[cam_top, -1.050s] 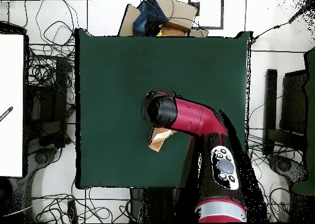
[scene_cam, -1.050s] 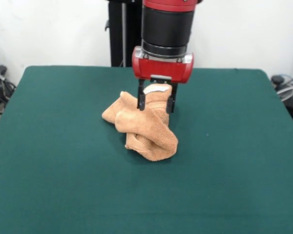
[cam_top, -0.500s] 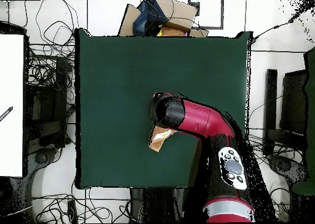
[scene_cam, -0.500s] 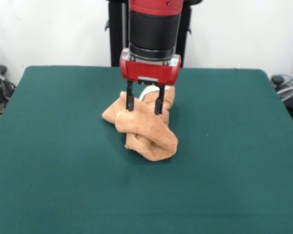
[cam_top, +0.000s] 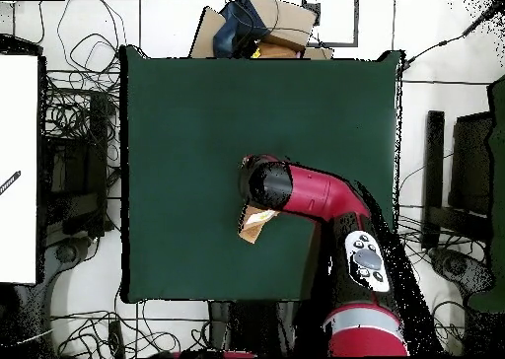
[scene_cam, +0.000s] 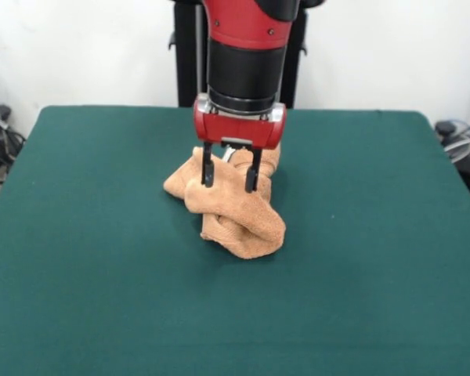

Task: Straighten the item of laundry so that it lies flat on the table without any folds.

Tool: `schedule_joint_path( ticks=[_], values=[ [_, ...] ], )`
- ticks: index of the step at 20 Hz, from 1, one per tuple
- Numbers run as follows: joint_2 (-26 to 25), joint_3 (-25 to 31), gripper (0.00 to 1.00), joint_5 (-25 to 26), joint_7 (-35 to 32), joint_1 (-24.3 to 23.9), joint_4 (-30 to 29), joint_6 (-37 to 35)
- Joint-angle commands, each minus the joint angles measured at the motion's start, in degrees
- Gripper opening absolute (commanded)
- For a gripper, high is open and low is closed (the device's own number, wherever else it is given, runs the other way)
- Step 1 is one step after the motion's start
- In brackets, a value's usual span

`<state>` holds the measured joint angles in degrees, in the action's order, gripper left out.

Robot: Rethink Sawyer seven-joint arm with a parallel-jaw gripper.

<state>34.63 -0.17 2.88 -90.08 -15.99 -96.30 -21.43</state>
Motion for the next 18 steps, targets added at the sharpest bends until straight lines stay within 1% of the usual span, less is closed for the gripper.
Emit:
schedule_joint_path(
  ticks=[1, 3, 10, 14, 18],
  values=[
    [-2.2, 6.1, 1.0, 4.1, -2.4, -0.3, -0.5, 3.5],
    [-1.5, 6.4, 1.0, 4.1, -2.9, -0.2, -1.2, 3.6],
    [3.5, 6.7, 1.0, 3.3, -4.3, 0.4, -6.3, 2.8],
    [4.9, 7.8, 1.0, 2.9, -3.8, 0.0, -8.0, 2.1],
    [5.8, 8.4, 1.0, 3.5, -3.5, -0.6, -10.0, 3.1]
  ],
)
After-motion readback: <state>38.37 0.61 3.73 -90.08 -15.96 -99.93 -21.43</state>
